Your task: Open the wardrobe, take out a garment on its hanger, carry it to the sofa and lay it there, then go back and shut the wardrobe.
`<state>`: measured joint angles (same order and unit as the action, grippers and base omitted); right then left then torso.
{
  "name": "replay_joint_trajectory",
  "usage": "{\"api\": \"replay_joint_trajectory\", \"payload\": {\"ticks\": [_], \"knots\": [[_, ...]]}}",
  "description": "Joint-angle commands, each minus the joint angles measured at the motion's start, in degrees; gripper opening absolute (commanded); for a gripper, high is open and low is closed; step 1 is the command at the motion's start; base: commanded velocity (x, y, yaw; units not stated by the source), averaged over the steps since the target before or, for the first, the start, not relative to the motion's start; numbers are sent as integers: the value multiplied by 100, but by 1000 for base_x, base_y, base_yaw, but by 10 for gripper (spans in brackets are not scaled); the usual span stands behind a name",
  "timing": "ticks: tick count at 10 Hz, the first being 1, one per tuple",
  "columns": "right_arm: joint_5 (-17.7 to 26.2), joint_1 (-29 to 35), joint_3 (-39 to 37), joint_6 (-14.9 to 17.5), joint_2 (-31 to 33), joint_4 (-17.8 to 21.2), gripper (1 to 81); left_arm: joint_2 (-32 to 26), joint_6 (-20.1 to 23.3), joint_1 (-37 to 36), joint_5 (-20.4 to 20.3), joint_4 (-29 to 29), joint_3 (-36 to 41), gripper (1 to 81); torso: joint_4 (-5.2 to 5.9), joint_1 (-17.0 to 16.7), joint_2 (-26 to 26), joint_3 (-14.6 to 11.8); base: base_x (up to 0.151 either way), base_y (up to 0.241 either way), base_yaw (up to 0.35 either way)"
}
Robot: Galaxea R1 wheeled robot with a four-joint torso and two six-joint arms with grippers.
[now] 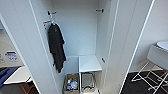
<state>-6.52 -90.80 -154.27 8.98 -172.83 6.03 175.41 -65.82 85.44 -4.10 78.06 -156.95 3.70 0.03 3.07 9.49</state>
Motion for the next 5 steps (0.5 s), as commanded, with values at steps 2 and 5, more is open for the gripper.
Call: {"api": "replay_joint_trajectory", "payload": {"ticks": [2, 5], "knots": [[319, 145, 3, -2, -9, -23, 811, 21, 34, -199, 199, 61, 7, 811, 0, 0, 0, 0, 0, 0, 308], [318, 145, 3, -2, -9, -23, 811, 12, 34, -199, 182, 61, 7, 811, 0, 0, 0, 0, 0, 0, 226]]}}
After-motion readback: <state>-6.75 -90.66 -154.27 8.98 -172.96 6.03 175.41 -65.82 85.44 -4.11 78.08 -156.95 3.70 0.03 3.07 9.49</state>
